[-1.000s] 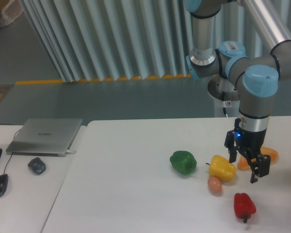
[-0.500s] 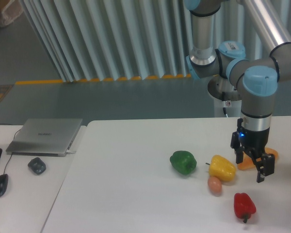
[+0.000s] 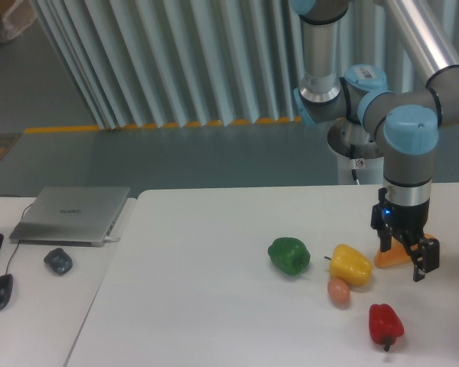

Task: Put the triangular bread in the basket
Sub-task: 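Close the gripper on the orange triangular bread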

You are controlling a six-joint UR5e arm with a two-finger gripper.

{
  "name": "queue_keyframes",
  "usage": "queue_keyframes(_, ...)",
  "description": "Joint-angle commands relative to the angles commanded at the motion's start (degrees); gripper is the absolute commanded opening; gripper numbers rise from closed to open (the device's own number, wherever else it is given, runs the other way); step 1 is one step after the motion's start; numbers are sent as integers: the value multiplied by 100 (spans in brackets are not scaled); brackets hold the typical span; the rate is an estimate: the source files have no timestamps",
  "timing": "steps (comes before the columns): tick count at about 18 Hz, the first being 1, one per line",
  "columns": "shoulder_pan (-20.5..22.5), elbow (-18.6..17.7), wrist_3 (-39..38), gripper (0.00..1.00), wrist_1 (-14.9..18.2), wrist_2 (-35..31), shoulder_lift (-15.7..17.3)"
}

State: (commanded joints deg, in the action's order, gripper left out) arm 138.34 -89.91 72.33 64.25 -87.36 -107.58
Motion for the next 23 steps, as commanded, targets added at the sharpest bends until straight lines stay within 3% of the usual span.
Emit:
queue_keyframes(5, -17, -176, 306, 100, 61, -447, 35)
queue_keyframes(9, 0, -281, 650, 100, 570, -869, 35)
queue_keyframes(14, -87, -694, 738, 100, 615, -905, 44)
queue_keyframes(16, -289, -826, 991, 100, 607, -1298, 44)
queue_keyframes(18, -439, -818, 1107, 100, 650, -1756, 18)
queue_keyframes(23, -466, -879, 1116, 100, 685, -1766, 53)
